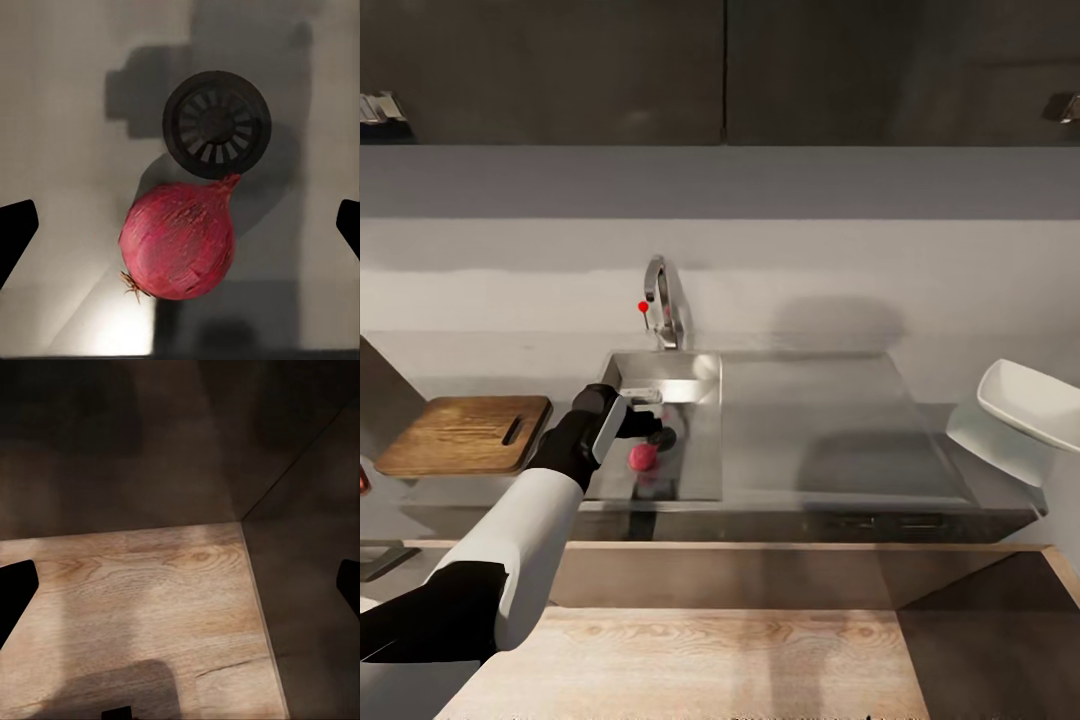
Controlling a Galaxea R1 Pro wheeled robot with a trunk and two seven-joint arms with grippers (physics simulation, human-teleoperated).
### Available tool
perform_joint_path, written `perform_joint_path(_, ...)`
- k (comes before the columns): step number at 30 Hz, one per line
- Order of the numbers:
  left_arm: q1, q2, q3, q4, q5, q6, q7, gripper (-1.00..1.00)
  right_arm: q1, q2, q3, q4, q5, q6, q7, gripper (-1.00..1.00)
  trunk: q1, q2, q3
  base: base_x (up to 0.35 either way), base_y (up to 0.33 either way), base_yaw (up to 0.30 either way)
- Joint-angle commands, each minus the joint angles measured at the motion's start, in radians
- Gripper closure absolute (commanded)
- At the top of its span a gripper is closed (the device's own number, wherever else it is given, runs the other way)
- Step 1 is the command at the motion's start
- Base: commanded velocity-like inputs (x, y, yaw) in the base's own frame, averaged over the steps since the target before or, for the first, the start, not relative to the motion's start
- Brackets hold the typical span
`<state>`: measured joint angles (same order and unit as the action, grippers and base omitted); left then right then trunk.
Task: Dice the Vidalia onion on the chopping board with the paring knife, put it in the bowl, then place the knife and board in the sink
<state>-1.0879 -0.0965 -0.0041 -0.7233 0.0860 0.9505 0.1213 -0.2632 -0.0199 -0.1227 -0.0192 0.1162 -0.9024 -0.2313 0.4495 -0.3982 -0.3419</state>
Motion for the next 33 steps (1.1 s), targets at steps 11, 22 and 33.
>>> perform_joint_path(11,0.0,0.0,-0.001,0.001,0.01,0.004,0.009,-1.0,-0.001,-0.006,-0.009,-0.001,0.011,0.059,0.005,-1.0,0.0,-0.002,-0.005,0.0,0.002,0.0)
perform_joint_path(22,0.0,0.0,0.0,0.011,0.01,0.002,0.009,-1.0,-0.001,-0.001,-0.009,-0.002,0.01,0.065,0.013,-1.0,0.0,-0.002,-0.007,0.0,0.0,0.0)
perform_joint_path(33,0.0,0.0,-0.001,0.021,0.011,0.002,0.008,-1.0,-0.001,0.0,-0.009,-0.002,0.01,0.065,0.013,-1.0,0.0,-0.002,-0.023,0.0,0.0,0.0)
